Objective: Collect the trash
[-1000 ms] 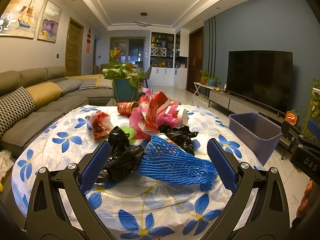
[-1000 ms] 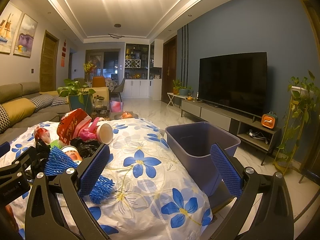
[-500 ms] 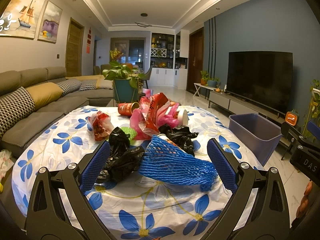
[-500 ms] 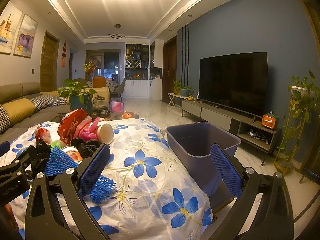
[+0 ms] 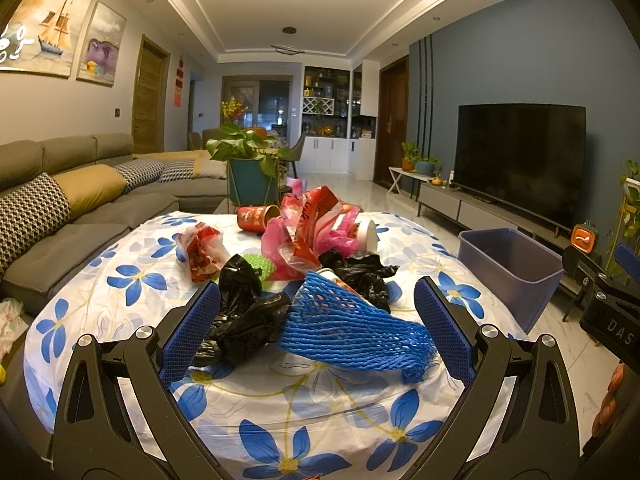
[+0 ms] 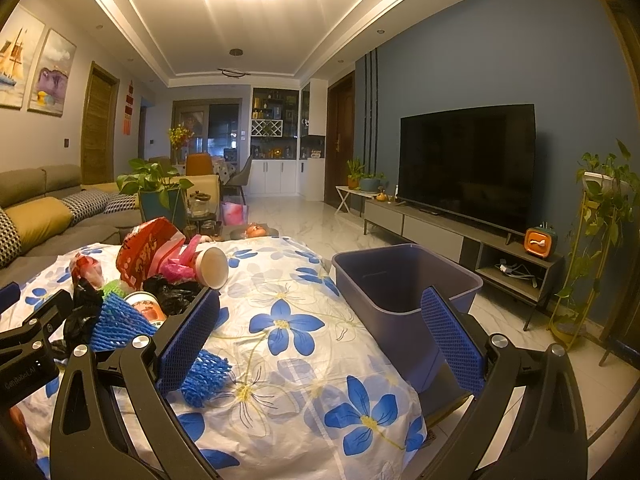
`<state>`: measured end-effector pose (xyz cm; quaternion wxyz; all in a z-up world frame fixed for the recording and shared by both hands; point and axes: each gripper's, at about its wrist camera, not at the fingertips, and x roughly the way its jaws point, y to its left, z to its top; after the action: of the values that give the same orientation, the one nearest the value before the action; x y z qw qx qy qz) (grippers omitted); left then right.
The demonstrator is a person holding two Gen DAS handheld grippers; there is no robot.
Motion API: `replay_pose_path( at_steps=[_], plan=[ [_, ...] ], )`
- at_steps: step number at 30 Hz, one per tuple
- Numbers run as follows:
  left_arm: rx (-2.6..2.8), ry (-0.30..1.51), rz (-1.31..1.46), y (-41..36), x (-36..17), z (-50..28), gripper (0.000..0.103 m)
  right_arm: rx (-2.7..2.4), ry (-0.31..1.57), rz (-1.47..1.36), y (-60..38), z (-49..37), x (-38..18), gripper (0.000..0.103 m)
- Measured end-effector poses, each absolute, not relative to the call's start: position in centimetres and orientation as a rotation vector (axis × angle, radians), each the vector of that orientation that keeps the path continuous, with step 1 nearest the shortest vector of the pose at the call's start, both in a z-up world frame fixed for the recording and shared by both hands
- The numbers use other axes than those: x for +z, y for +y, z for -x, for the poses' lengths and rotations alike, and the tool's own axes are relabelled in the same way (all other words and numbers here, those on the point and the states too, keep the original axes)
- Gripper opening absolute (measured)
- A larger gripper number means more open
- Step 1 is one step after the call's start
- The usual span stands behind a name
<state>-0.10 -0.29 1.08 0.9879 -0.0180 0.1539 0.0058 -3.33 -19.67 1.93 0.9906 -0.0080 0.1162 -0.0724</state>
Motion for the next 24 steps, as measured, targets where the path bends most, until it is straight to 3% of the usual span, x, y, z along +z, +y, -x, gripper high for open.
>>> replay_pose_path(
  at_steps=[24],
  plan=[
    [0.034, 0.272, 0.035, 0.68, 0.77, 0.07, 0.096, -0.088, 0.224, 0.011, -19.16, 3.34, 1.05, 0.098]
  ],
)
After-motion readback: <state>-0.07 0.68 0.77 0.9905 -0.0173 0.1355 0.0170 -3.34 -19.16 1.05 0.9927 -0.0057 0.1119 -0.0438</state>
